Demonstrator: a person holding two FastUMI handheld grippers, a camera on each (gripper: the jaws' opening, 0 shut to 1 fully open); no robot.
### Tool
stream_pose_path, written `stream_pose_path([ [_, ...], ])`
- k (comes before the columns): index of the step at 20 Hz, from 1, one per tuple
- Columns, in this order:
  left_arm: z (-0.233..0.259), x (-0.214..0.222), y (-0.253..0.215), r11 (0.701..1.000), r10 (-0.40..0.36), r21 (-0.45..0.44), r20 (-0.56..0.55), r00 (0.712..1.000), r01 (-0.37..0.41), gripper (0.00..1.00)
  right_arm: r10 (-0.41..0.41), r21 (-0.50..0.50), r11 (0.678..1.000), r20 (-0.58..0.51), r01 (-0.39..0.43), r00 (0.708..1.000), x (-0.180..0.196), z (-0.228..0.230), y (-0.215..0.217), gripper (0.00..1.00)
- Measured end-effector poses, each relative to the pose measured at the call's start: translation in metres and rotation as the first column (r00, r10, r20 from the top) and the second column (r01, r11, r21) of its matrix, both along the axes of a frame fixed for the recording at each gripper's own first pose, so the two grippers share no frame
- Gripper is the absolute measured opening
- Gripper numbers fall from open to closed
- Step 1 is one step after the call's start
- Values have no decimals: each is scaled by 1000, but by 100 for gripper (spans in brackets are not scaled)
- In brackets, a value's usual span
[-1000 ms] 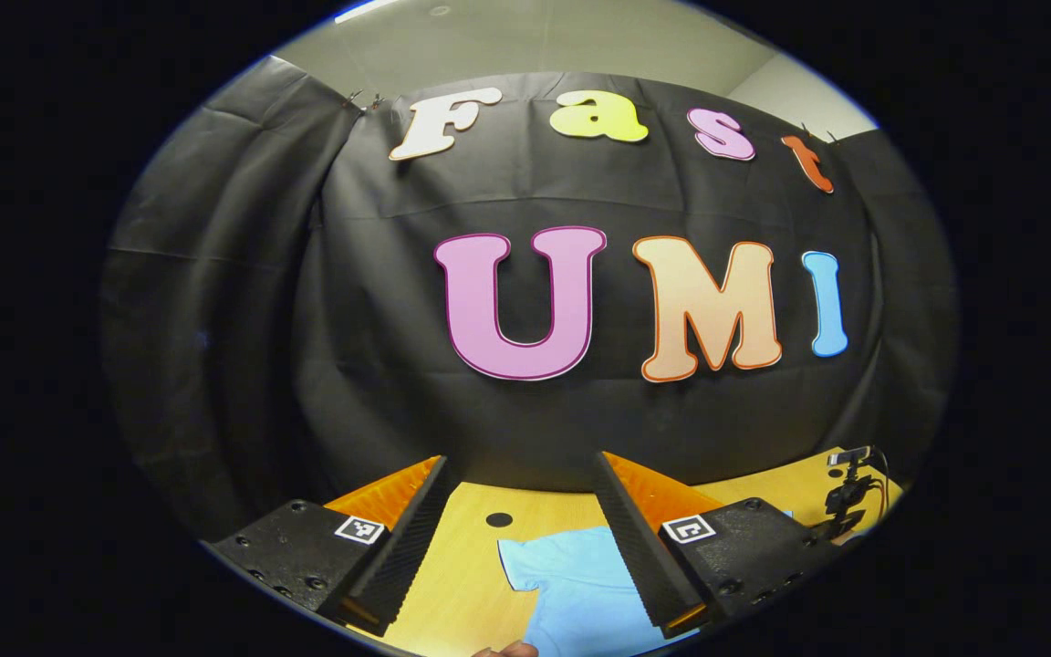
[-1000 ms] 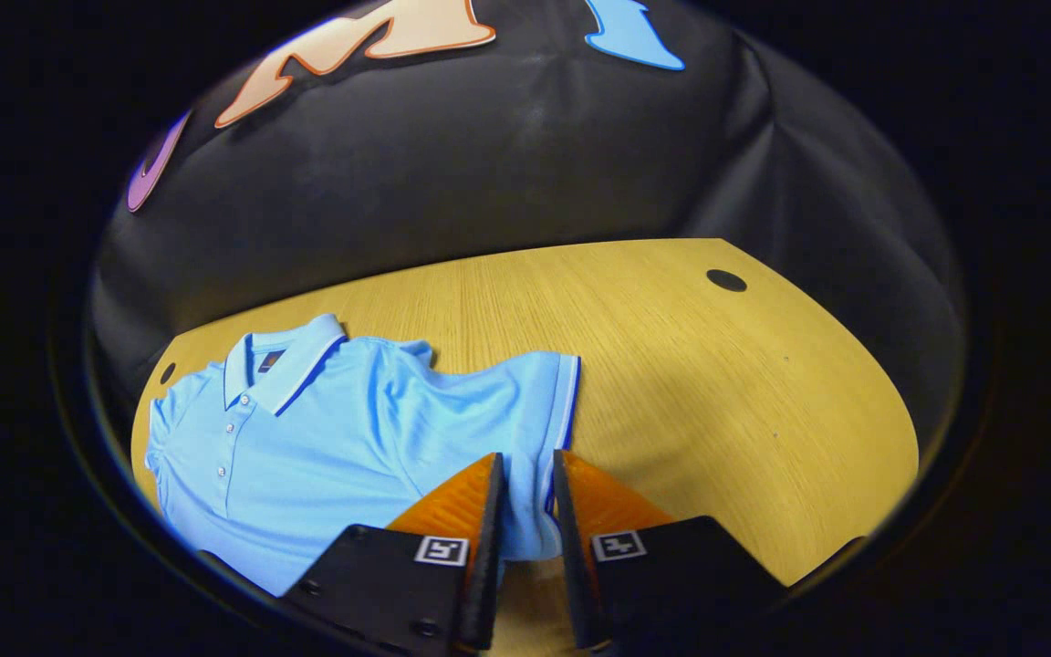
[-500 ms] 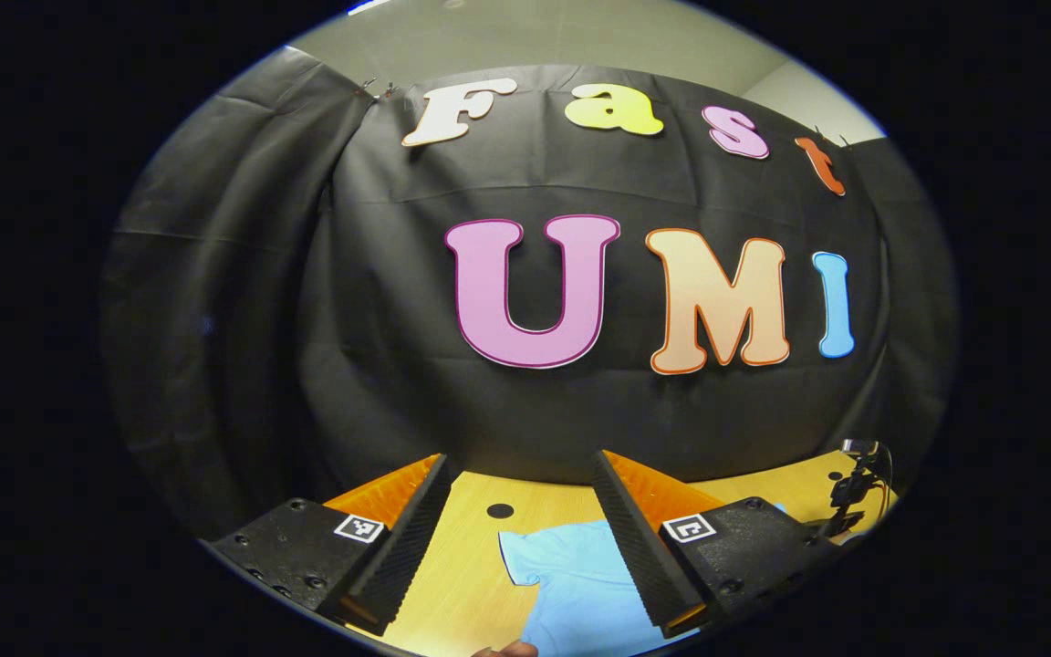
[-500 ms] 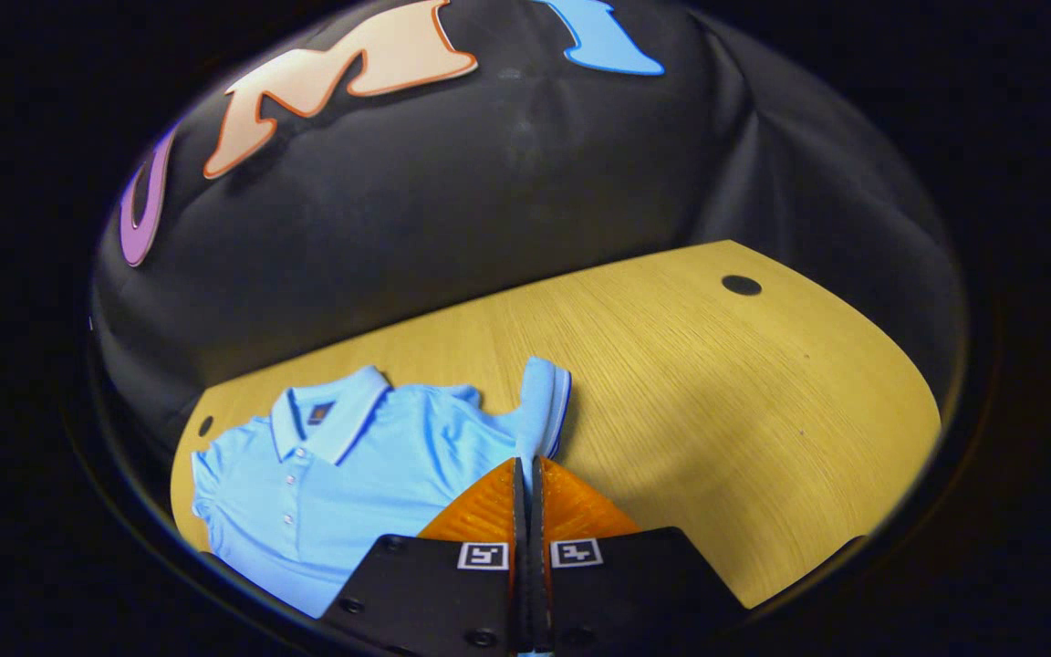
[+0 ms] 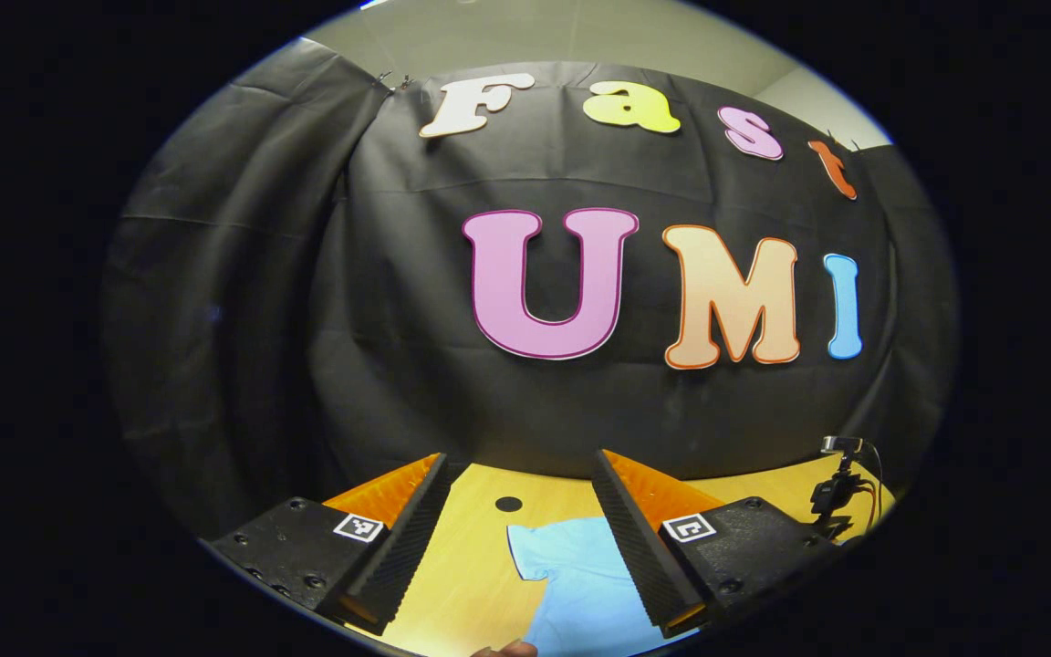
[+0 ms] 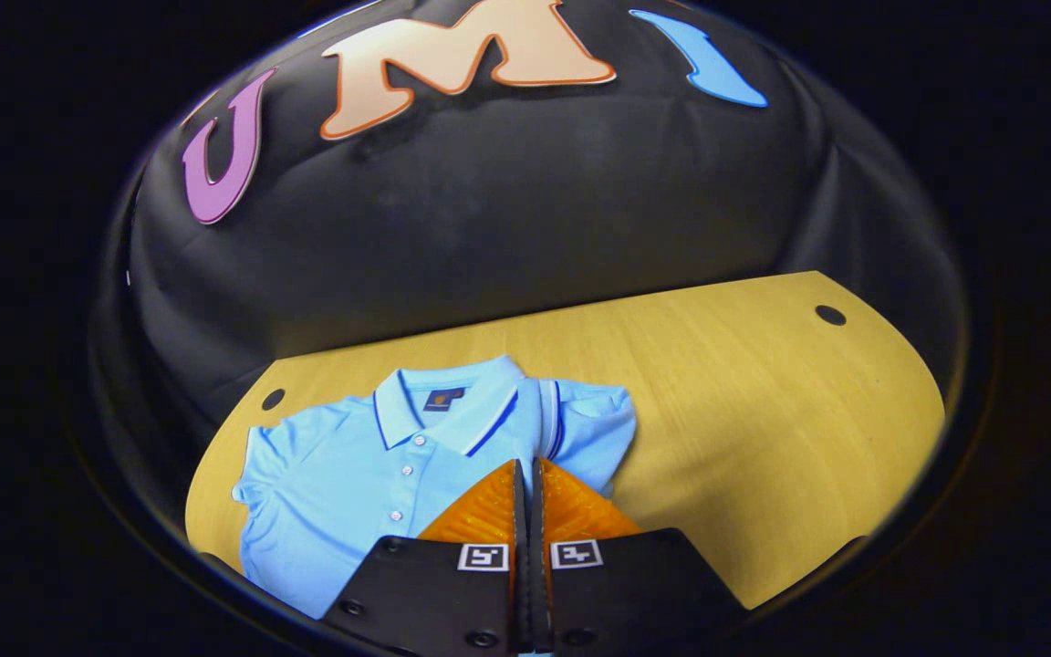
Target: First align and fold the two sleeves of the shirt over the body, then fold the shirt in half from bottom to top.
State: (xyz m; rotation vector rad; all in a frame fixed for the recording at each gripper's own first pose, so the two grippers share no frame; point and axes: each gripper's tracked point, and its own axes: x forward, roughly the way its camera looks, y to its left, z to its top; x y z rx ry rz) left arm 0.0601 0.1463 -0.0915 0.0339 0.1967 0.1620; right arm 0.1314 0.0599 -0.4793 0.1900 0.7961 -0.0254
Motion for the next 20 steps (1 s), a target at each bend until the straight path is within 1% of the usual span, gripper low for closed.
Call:
stream_pose_path([
  [1, -2, -1, 3, 1000, 5, 2, -5, 1000, -5, 95, 18, 2, 1000, 1, -18, 1000, -1, -2, 10, 3],
  [3, -7, -4, 7, 1000, 8, 3, -13, 1000, -8, 93, 47, -17, 999, -12, -47, 999, -6, -10, 21, 3],
  [4, -10, -4, 7, 1000, 5, 2, -20, 1000, -5, 95, 54, -23, 998, -35, -54, 998, -10, -18, 25, 3],
  [5, -14, -3, 8, 1000, 2, 0, -27, 1000, -2, 93, 59, -24, 998, -70, -61, 996, -16, -29, 29, 4],
  [6, -21, -3, 8, 1000, -4, -7, -38, 999, 4, 94, 65, -17, 998, -99, -67, 993, -24, -33, 31, 9],
  [8, -32, 0, 7, 1000, -17, -24, -60, 998, 15, 95, 102, -8, 995, -113, -103, 988, -34, -24, 35, 48],
  [9, -40, 3, 8, 999, -22, -36, -68, 997, 19, 95, 121, -29, 992, -88, -124, 989, -31, -19, 33, 67],
  [10, -48, 7, 7, 998, -33, -51, -80, 996, 29, 95, 134, -56, 989, -53, -137, 990, -28, -7, 28, 76],
  [11, -58, 12, 7, 997, -41, -69, -93, 995, 35, 95, 141, -70, 987, -22, -142, 990, -28, 9, 25, 94],
  [12, -70, 17, 6, 995, -50, -87, -109, 993, 41, 95, 139, -77, 987, 6, -138, 990, -29, 26, 21, 100],
  [13, -83, 23, 6, 994, -55, -102, -131, 990, 42, 95, 131, -78, 989, 29, -128, 991, -30, 40, 17, 96],
  [14, -99, 27, 6, 992, -60, -116, -155, 986, 42, 95, 121, -76, 990, 52, -117, 991, -31, 54, 11, 96],
  [15, -114, 33, 5, 990, -69, -133, -175, 982, 45, 95, 107, -77, 992, 73, -101, 992, -33, 67, 4, 99],
  [17, -147, 45, 4, 987, -75, -152, -219, 973, 42, 95, 83, -84, 994, 102, -74, 991, -39, 90, -13, 98],
  [20, -199, 64, 9, 986, -54, -165, -298, 953, 5, 95, 43, -116, 993, 114, -29, 993, -52, 112, -45, 99],
])
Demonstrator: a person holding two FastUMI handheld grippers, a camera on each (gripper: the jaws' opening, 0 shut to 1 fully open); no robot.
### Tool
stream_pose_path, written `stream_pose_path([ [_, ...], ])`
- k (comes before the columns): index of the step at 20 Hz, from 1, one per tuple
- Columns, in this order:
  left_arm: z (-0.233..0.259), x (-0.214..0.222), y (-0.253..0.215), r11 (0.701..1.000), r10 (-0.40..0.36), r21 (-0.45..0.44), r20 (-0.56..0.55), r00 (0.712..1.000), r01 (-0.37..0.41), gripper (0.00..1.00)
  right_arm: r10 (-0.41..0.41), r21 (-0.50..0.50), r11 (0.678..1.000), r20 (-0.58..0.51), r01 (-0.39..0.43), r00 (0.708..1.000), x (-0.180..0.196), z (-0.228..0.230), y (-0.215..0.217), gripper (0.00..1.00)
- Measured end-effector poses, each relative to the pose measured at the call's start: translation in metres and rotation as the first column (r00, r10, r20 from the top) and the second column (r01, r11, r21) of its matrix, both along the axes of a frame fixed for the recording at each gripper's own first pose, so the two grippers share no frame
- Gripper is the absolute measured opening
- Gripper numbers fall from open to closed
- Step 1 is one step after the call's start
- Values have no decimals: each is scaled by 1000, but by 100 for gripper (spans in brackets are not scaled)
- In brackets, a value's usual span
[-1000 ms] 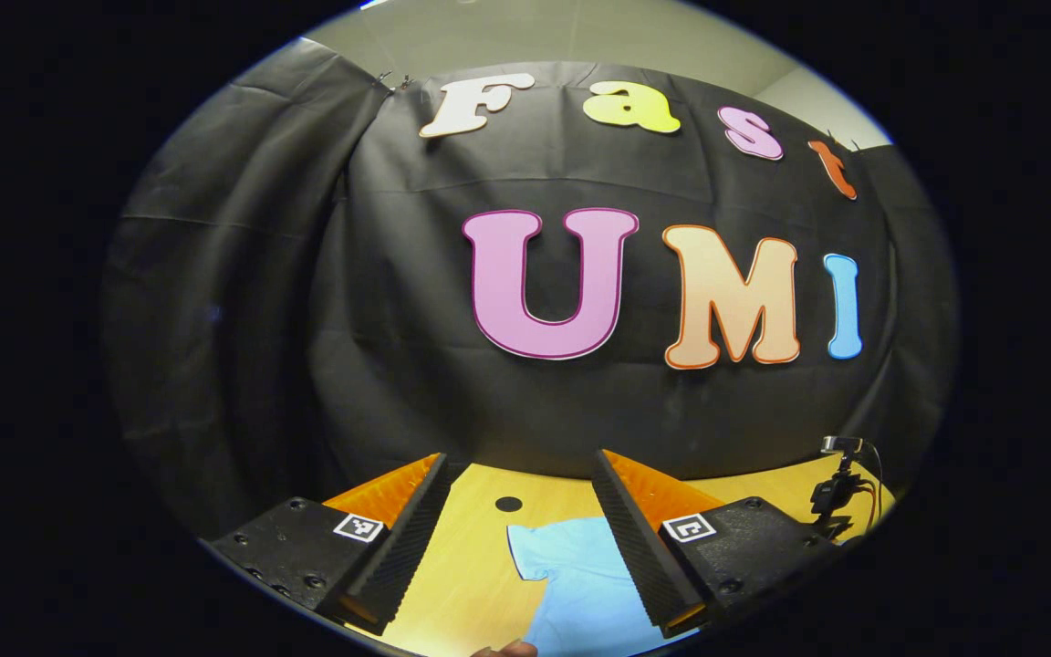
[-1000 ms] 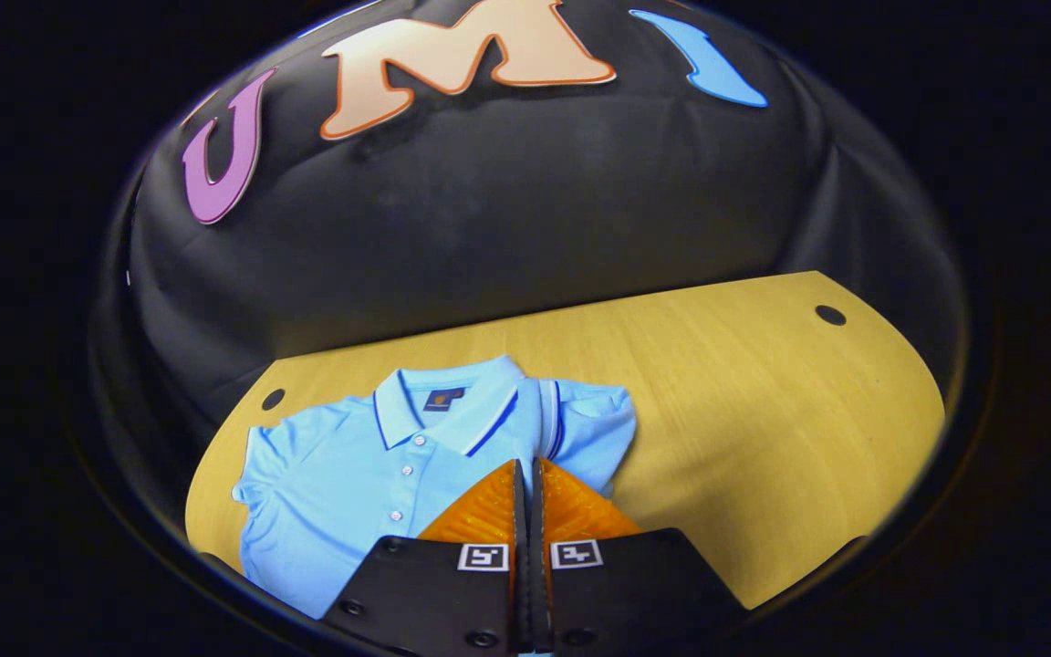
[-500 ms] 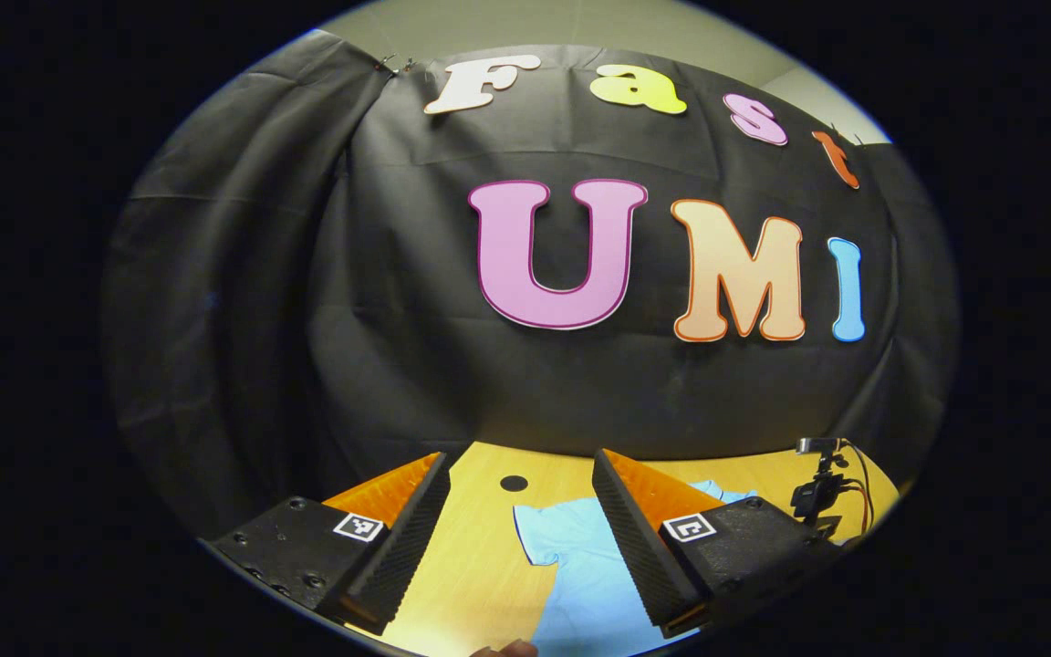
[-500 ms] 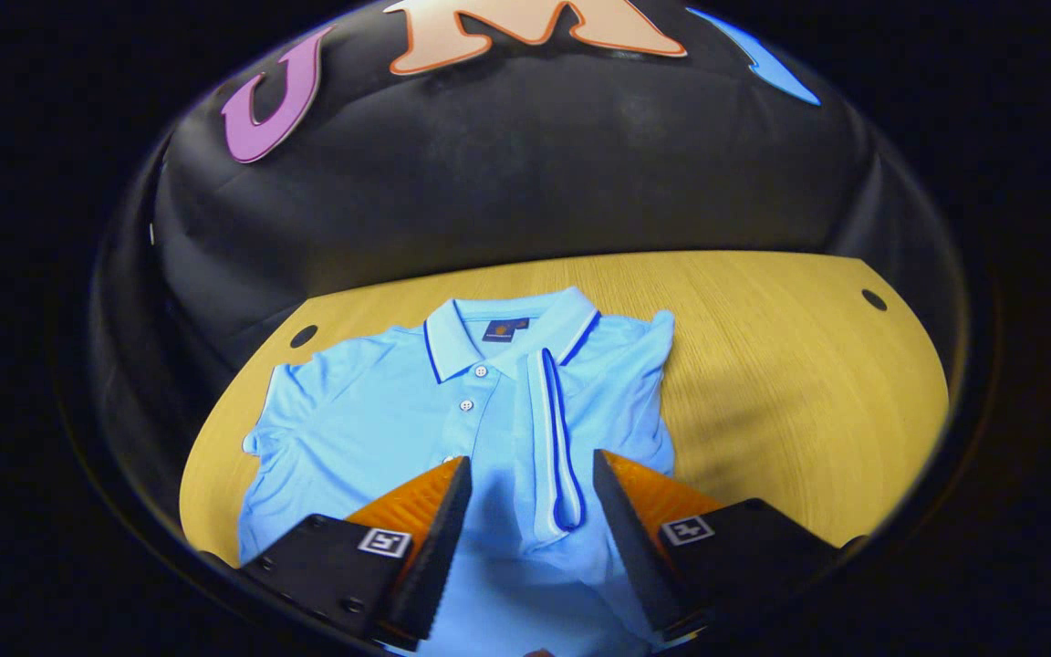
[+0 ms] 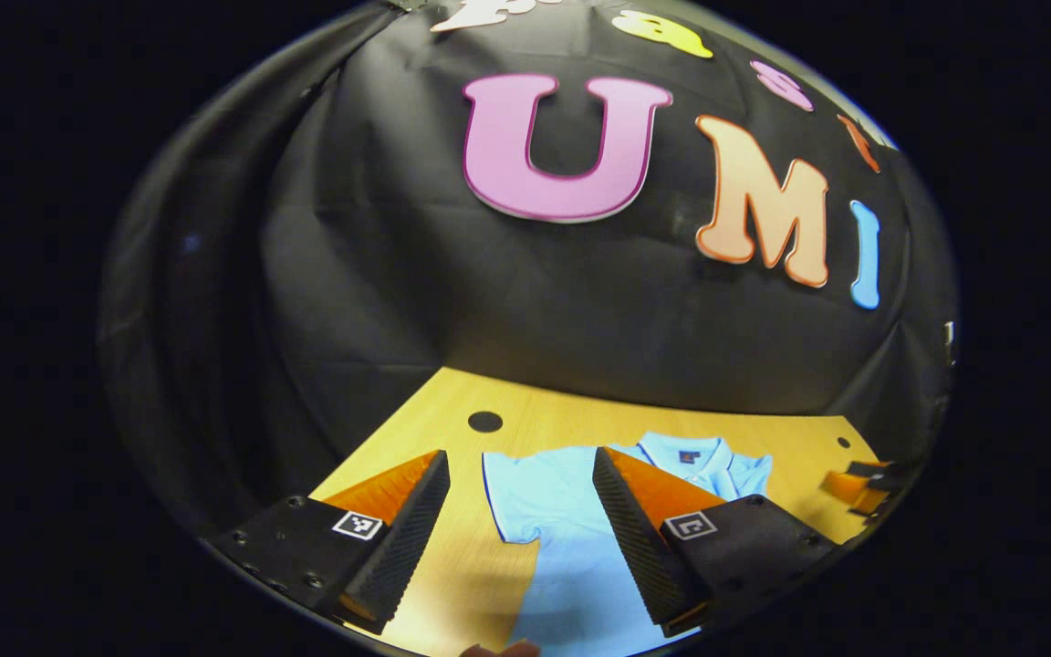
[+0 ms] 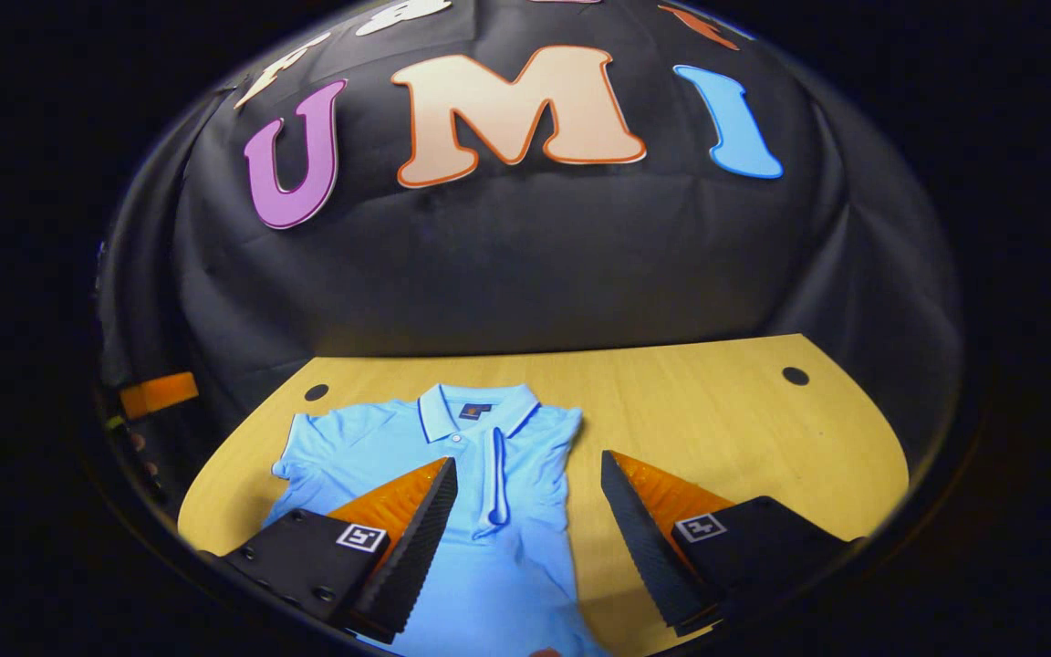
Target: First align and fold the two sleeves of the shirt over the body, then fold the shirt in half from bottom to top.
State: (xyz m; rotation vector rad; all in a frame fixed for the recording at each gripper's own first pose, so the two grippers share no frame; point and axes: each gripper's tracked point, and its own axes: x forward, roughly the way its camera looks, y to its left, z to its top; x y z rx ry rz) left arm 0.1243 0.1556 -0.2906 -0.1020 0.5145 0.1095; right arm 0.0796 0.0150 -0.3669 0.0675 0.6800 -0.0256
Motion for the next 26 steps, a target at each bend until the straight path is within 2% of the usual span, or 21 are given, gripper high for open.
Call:
stream_pose_path([
  [3, -49, 14, 1, 1000, 14, -23, -70, 997, -16, 95, -56, -35, 998, -6, 56, 998, -14, 4, -31, 98],
  [7, -112, 31, 11, 999, 48, 15, -175, 983, -46, 96, -107, -71, 992, -46, 103, 993, -35, -4, -55, 99],
  [9, -131, 36, 13, 998, 52, 48, -192, 980, -44, 96, -108, -102, 989, -44, 103, 993, -40, -4, -62, 99],
  [10, -138, 37, 13, 997, 47, 63, -205, 978, -35, 95, -103, -115, 989, -50, 96, 993, -44, -4, -64, 94],
  [11, -143, 39, 13, 997, 42, 69, -212, 976, -28, 95, -98, -121, 988, -53, 91, 994, -46, -4, -64, 99],
  [12, -147, 41, 14, 997, 47, 77, -216, 975, -31, 95, -96, -123, 988, -52, 89, 994, -46, -3, -64, 94],
  [13, -153, 41, 14, 997, 47, 73, -230, 972, -31, 95, -94, -123, 989, -50, 88, 994, -47, -2, -64, 99],
  [15, -161, 40, 15, 996, 60, 83, -256, 965, -39, 96, -89, -123, 989, -49, 82, 995, -49, -1, -65, 99],
  [17, -162, 44, 10, 997, 40, 79, -254, 966, -20, 96, -87, -119, 990, -56, 80, 995, -50, -6, -65, 95],
  [18, -163, 46, 5, 997, 19, 72, -255, 967, 0, 92, -91, -112, 990, -62, 84, 994, -51, -8, -64, 95],
  [20, -160, 48, -10, 998, -49, 29, -256, 965, 58, 56, -104, -93, 991, -73, 97, 992, -56, -14, -63, 95],
  [21, -161, 49, -16, 997, -67, 20, -257, 964, 75, 38, -107, -86, 991, -79, 101, 991, -58, -16, -63, 99],
  [23, -161, 51, -16, 998, -51, 28, -269, 962, 61, 1, -107, -85, 991, -79, 100, 991, -64, -15, -66, 95],
  [25, -159, 50, -21, 998, -45, 26, -282, 958, 55, 0, -101, -87, 992, -67, 95, 993, -65, -10, -66, 95],
  [26, -155, 51, -27, 998, -52, 11, -281, 958, 58, 0, -102, -86, 992, -61, 97, 993, -64, -7, -68, 99],
])
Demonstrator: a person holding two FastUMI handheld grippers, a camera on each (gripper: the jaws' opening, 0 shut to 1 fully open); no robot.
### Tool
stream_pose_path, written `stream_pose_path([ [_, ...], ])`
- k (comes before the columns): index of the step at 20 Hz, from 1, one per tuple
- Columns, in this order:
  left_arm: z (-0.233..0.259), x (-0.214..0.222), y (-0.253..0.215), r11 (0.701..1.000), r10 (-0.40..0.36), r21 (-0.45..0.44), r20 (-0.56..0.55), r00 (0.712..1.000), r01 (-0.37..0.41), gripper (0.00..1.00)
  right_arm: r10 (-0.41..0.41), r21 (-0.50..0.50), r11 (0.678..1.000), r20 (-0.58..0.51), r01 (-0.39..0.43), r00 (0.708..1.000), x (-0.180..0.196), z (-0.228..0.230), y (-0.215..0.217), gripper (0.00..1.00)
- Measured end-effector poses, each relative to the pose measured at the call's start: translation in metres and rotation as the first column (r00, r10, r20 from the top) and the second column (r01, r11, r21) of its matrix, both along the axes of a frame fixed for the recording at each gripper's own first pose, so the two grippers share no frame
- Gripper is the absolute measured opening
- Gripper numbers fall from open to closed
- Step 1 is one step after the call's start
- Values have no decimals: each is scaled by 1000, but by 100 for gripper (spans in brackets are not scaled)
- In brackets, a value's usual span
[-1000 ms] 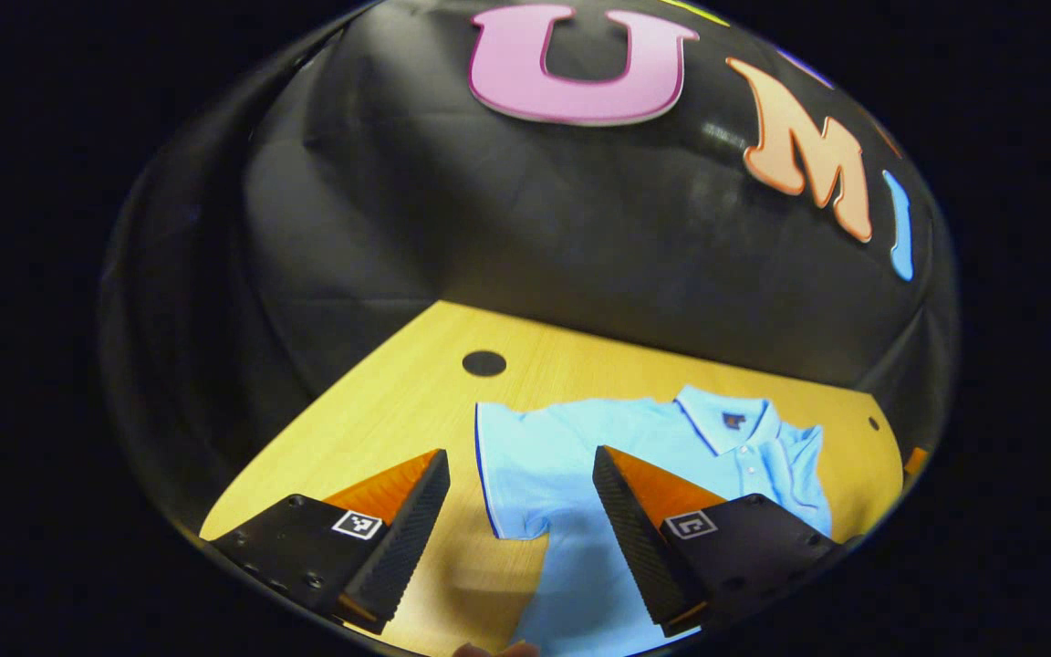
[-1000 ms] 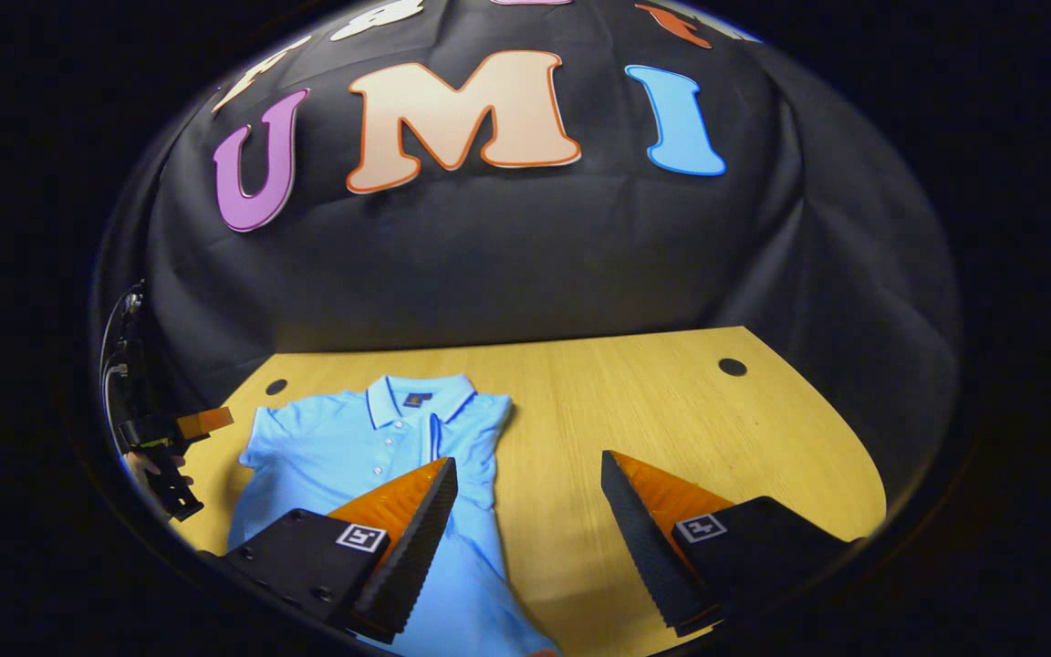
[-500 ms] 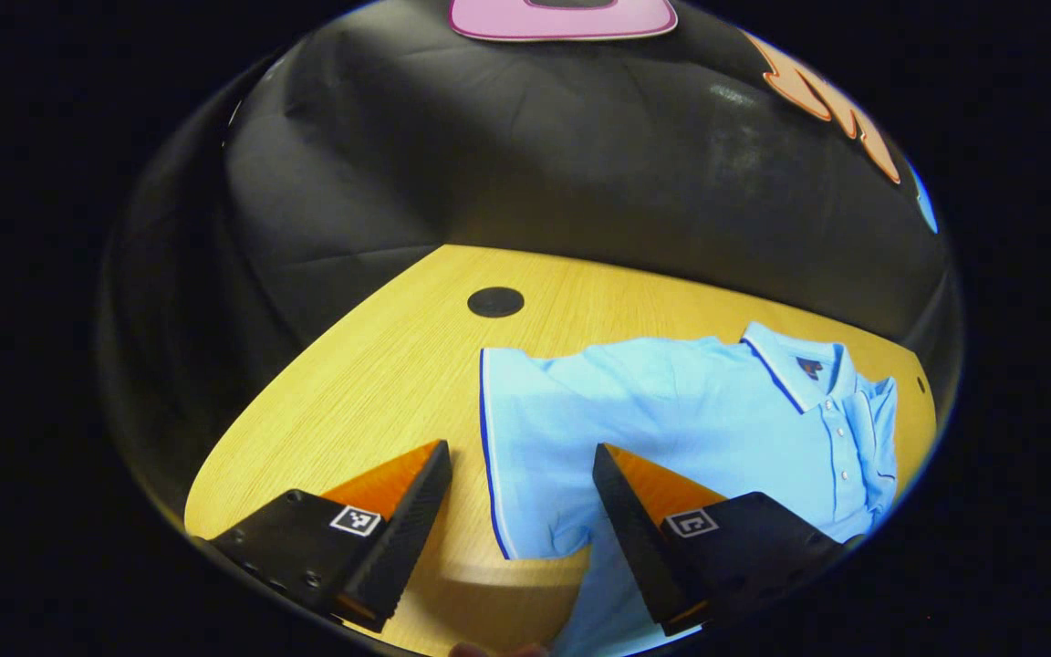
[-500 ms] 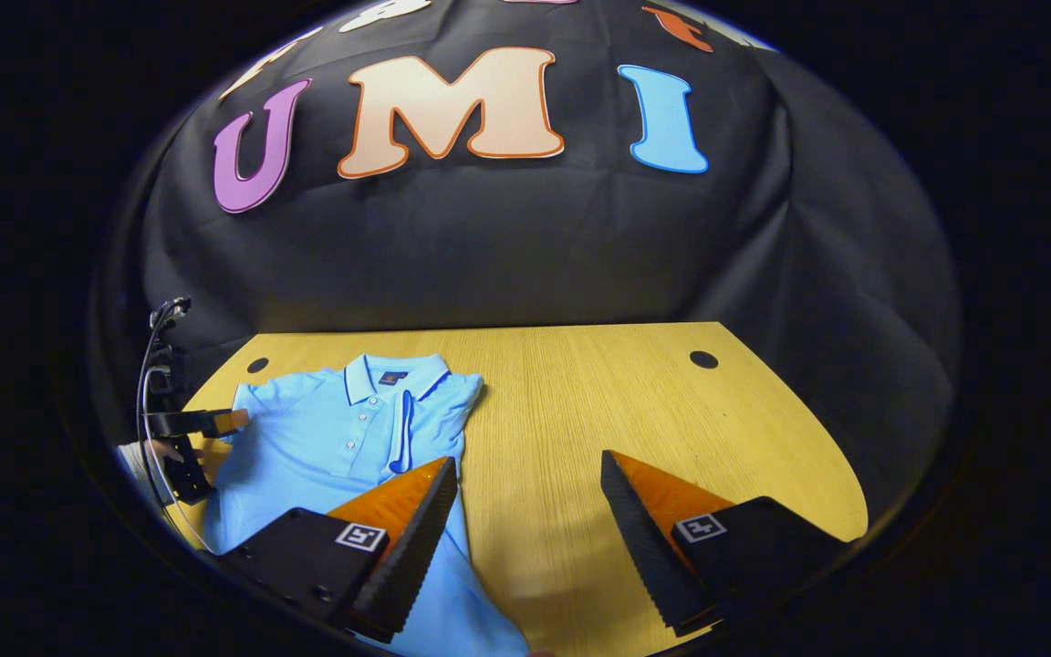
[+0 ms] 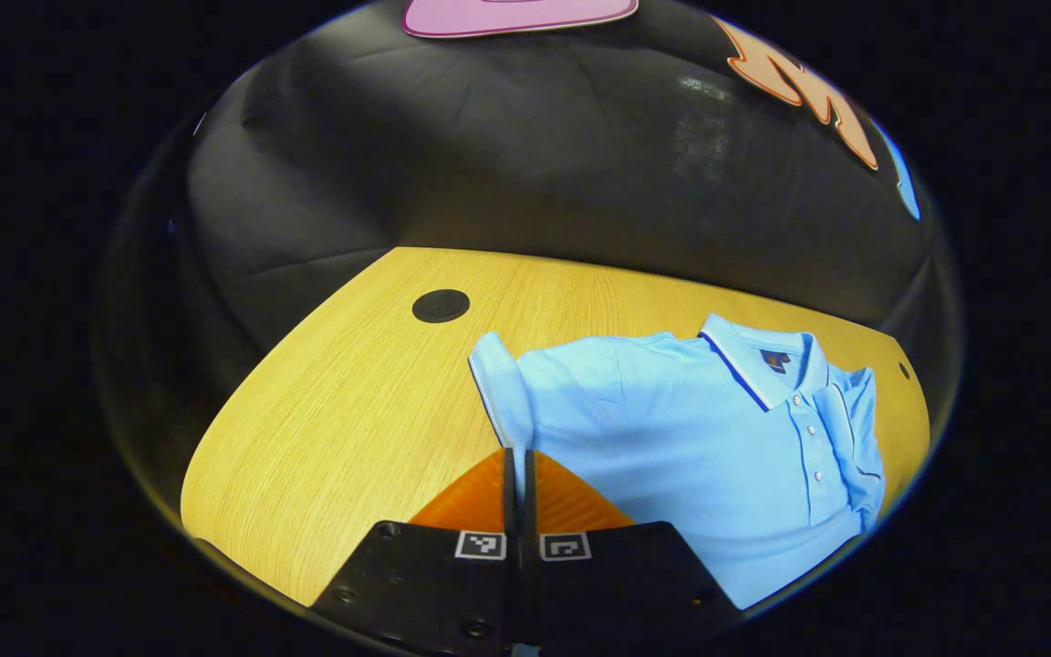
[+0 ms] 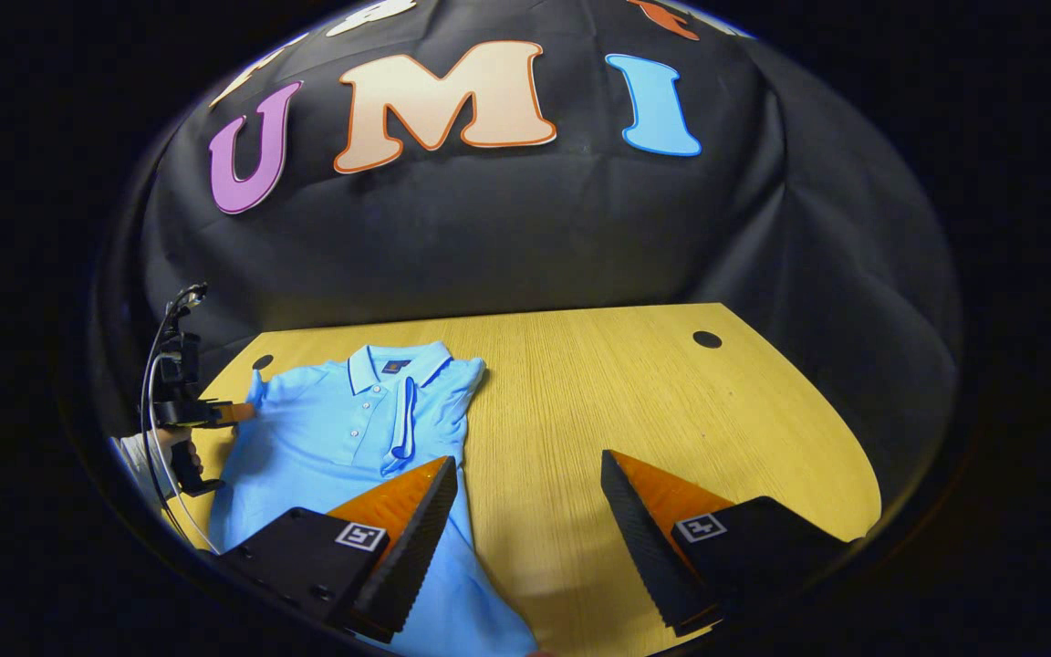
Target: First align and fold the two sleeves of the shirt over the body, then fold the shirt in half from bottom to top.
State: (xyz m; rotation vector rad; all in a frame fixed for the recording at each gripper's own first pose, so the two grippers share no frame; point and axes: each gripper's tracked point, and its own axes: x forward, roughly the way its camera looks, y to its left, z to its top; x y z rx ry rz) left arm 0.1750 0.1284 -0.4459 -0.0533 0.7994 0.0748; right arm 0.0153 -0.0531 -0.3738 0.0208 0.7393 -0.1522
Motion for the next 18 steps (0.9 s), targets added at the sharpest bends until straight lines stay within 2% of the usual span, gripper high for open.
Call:
stream_pose_path([
  [1, 3, 2, -13, 1000, -9, -10, 12, 1000, 9, 0, -4, 3, 1000, 6, 3, 1000, -1, 2, -2, 94],
  [2, 9, 5, -21, 1000, -20, -13, 29, 999, 20, 0, -9, 7, 1000, 9, 9, 1000, -1, 4, -4, 94],
  [3, 19, 11, -29, 999, -38, -12, 58, 998, 39, 0, -15, 13, 1000, 9, 15, 1000, -3, 5, -7, 99],
  [5, 34, 19, -50, 996, -88, 2, 91, 992, 88, 0, -30, 20, 999, 7, 29, 1000, -6, 6, -13, 99],
  [6, 36, 19, -64, 993, -120, 5, 88, 989, 120, 0, -37, 24, 999, 8, 37, 999, -8, 7, -16, 94],
  [9, 31, 18, -95, 985, -175, 18, 71, 982, 174, 0, -49, 26, 998, 11, 49, 999, -13, 8, -22, 94],
  [10, 27, 15, -104, 982, -187, 16, 60, 980, 187, 0, -52, 21, 998, 11, 51, 999, -14, 9, -26, 99],
  [15, 10, 4, -141, 972, -235, 17, 31, 972, 234, 0, -85, 26, 996, 7, 85, 996, -27, 10, -45, 99],
  [16, 8, 0, -147, 971, -240, 16, 22, 970, 240, 0, -92, 25, 995, 4, 92, 996, -31, 10, -49, 94],
  [17, 6, -3, -153, 970, -242, 12, 15, 970, 242, 0, -97, 25, 995, 2, 97, 995, -36, 11, -55, 94],
  [18, 2, -4, -156, 971, -238, 15, 14, 971, 237, 0, -102, 27, 994, 3, 102, 995, -38, 13, -59, 99],
])
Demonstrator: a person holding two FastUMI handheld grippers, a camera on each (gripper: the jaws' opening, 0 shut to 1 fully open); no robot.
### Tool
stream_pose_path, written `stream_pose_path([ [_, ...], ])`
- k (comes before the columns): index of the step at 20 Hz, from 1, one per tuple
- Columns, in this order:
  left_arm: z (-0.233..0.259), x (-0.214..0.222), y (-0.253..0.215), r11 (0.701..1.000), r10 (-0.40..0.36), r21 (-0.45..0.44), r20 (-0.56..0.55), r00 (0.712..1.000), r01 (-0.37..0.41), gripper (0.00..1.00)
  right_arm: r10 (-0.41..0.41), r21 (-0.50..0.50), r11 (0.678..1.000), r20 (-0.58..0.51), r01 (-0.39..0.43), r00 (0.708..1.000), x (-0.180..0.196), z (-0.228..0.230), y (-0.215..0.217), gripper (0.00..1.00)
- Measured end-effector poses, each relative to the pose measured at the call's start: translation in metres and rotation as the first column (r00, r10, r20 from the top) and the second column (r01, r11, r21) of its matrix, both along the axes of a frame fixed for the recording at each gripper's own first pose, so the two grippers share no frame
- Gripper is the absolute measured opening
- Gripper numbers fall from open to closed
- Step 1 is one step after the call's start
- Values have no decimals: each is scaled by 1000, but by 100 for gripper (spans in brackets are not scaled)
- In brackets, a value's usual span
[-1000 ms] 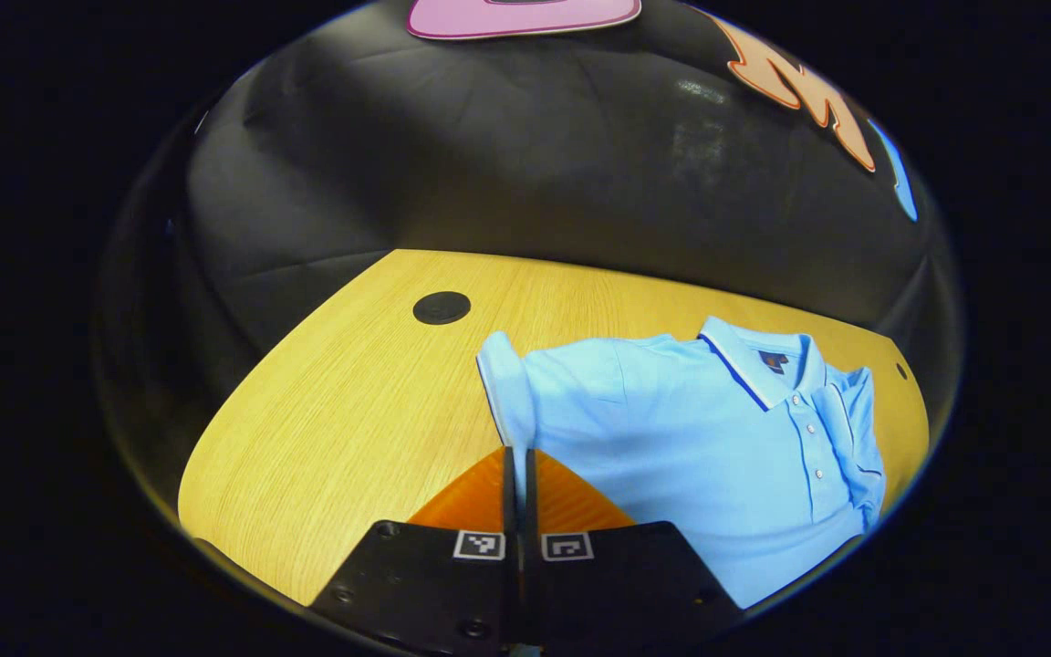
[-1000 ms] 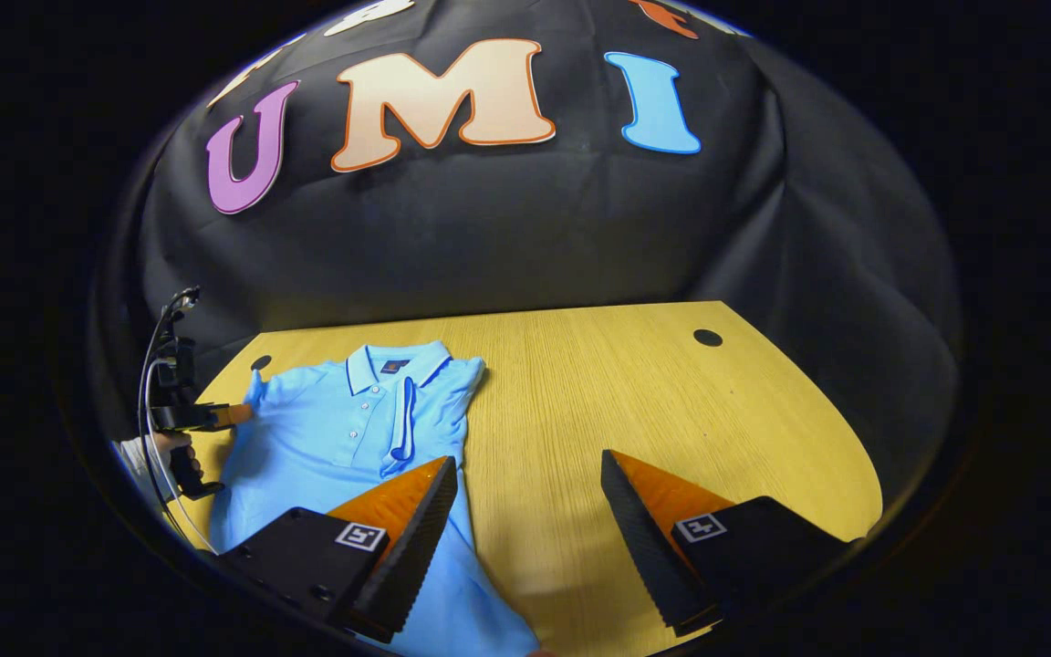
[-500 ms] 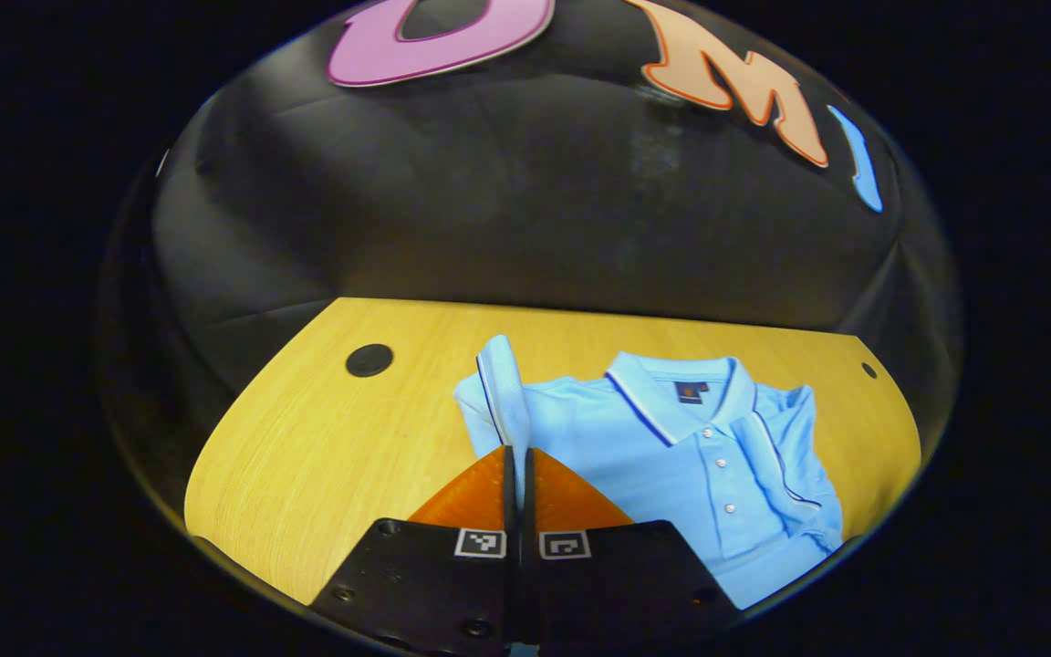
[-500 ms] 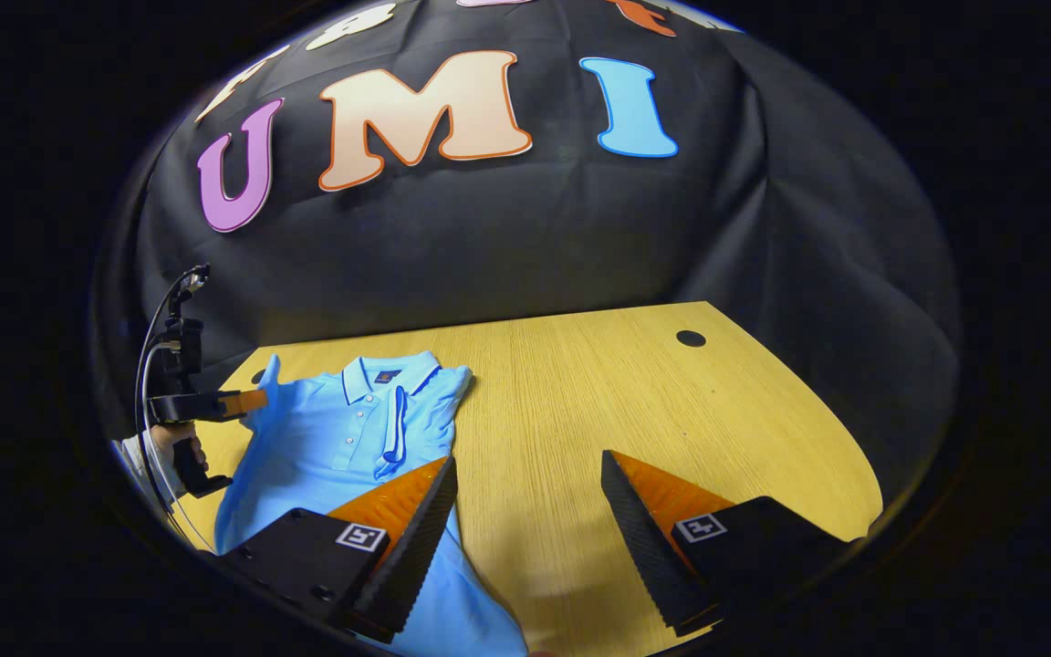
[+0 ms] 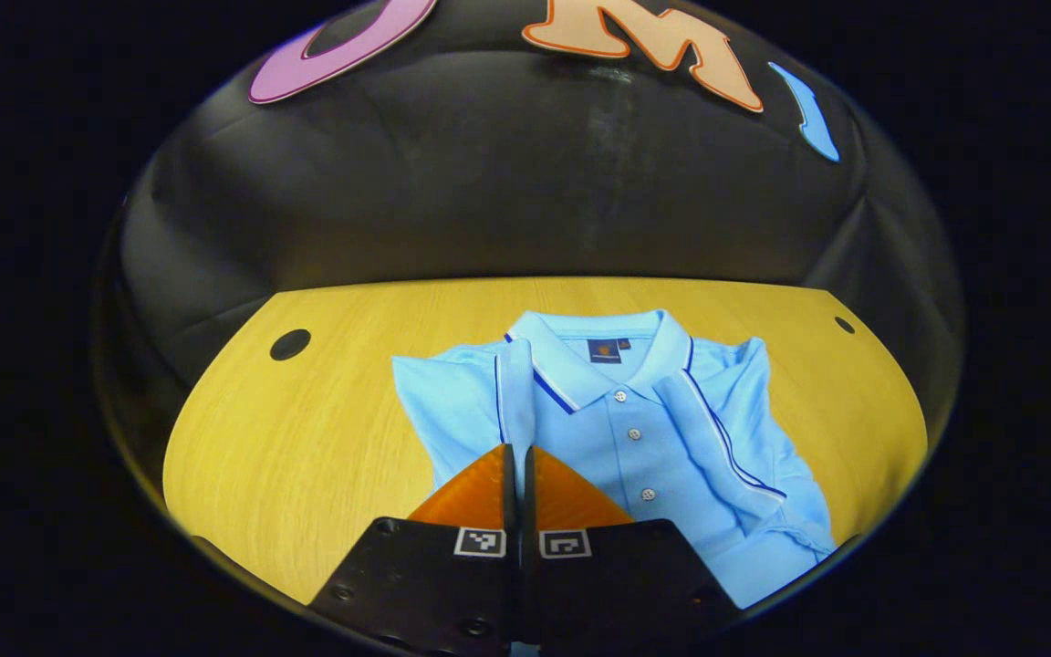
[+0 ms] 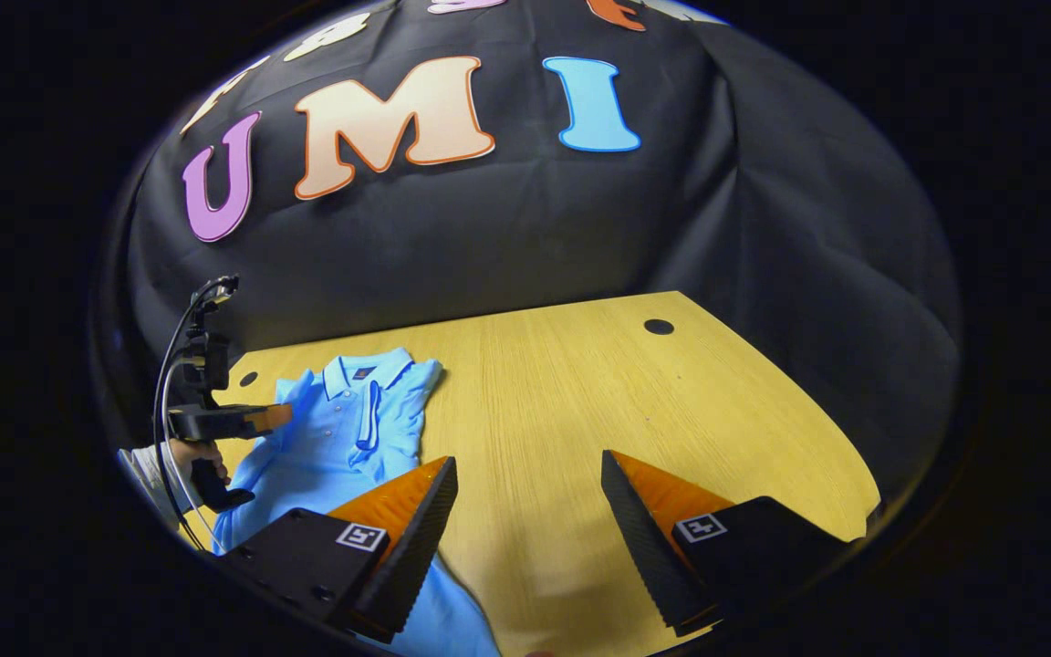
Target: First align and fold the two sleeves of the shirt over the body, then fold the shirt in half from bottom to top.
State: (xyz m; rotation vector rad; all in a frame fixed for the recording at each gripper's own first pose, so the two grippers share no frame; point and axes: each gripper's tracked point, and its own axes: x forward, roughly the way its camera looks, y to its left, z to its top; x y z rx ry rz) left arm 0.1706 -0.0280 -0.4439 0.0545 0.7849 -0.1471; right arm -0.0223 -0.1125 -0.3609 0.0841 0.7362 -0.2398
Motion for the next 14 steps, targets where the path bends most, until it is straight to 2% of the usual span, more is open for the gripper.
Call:
stream_pose_path([
  [1, -2, -3, -4, 1000, -1, -7, -8, 1000, 1, 0, -1, 5, 1000, 5, 1, 1000, -1, 3, -3, 94],
  [2, -3, -10, -12, 999, -2, -33, -27, 1000, 2, 0, 1, 13, 1000, 19, -2, 1000, 0, 8, -5, 99],
  [3, 0, -22, -24, 997, -21, -79, -56, 998, 17, 16, 12, 22, 1000, 34, -13, 999, 1, 14, -5, 99],
  [5, -2, -24, -26, 998, -6, -63, -20, 1000, 5, 72, 58, 31, 998, 65, -60, 996, 4, 24, -3, 99],
  [6, 27, -38, -21, 999, 0, -42, 8, 1000, 0, 100, 87, 35, 995, 78, -90, 993, 6, 29, -1, 99],
  [7, 42, -50, -22, 999, 4, -32, 29, 1000, -3, 94, 117, 45, 992, 88, -122, 989, 4, 31, 2, 99],
  [11, 97, -116, -13, 999, 43, -26, 115, 992, -40, 96, 225, 88, 968, 98, -234, 969, -16, 37, 20, 99],
  [14, 121, -175, 5, 998, 65, -21, 137, 988, -63, 95, 261, 116, 956, 90, -271, 961, -43, 38, 36, 99],
])
